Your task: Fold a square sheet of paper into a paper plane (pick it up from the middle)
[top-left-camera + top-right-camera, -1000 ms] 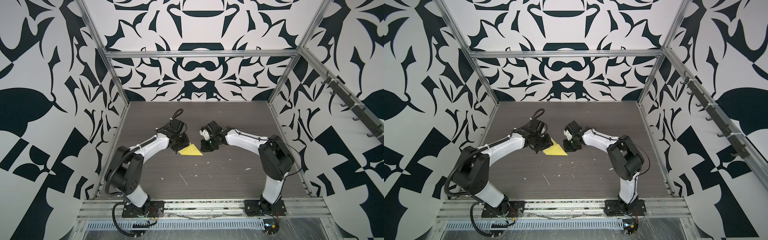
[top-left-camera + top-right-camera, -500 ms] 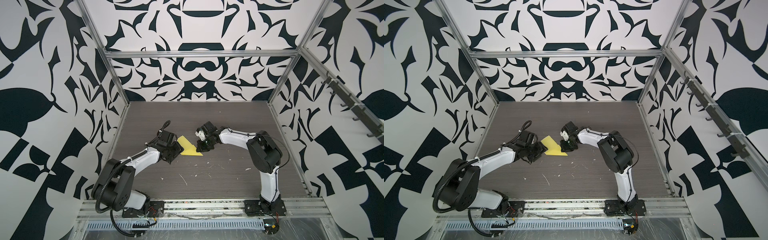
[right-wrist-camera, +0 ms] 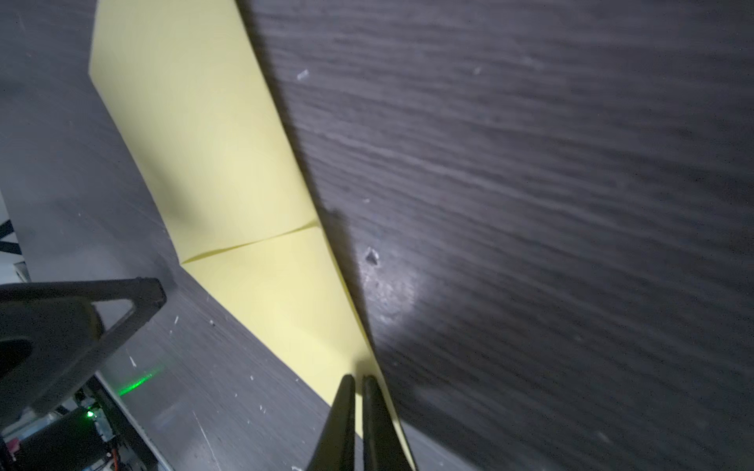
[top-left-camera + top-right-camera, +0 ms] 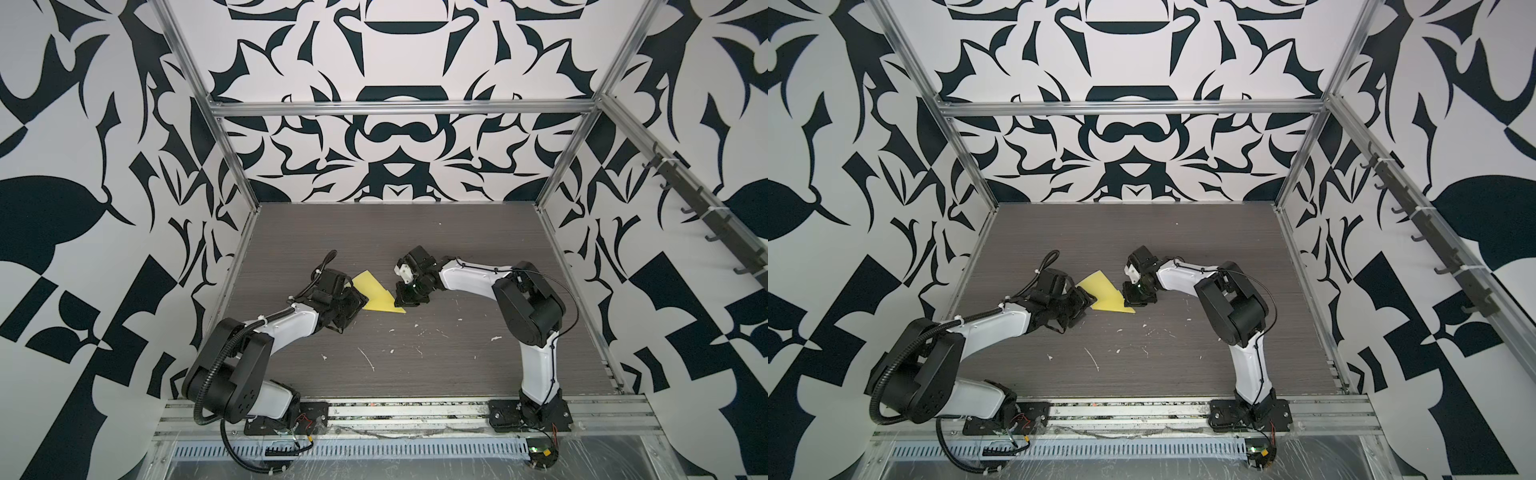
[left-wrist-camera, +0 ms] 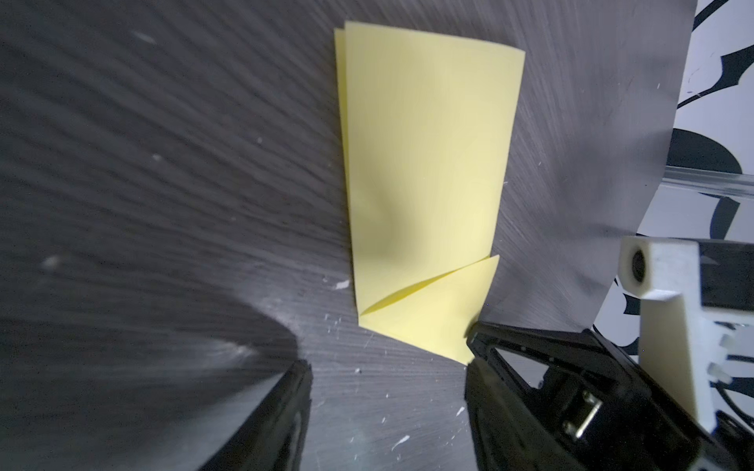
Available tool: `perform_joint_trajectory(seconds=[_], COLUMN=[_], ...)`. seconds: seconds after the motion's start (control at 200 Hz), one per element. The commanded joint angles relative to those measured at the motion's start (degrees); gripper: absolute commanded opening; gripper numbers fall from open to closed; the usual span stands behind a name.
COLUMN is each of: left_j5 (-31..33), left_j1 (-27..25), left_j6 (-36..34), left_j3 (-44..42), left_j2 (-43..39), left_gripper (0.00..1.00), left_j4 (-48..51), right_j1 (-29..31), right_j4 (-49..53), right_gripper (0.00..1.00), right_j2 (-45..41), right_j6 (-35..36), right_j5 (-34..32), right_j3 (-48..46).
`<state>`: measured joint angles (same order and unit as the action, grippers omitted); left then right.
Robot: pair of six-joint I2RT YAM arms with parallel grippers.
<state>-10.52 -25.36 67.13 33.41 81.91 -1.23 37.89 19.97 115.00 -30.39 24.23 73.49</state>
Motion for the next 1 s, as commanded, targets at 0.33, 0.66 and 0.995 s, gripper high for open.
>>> perform_joint_trajectory(seconds=[0.33,0.66,0.995], left_j5=[-3.4,-6.2,-5.3], left_j1=[0.0,0.0,0.0], left_j6=[2.6,1.9,0.0], left_j3=[-2.3,-0.7,0.8], left_j2=[-0.2,5.5,6.2], left_gripper=[0.53,0.43,0.4], left_j4=[-7.0,-10.6,-8.0], right_j1=[0.1,0.1,0.1], right_j4=[-6.3,-6.3,-10.3], right_gripper=[0.12,0.12,0.13], right_j2=[-7.6,-6.1,-11.7], right_j6=[-16.1,-16.6,-9.0], right_j5=[0.5,1.6,5.9], right_j3=[-11.0,-10.7,-7.5])
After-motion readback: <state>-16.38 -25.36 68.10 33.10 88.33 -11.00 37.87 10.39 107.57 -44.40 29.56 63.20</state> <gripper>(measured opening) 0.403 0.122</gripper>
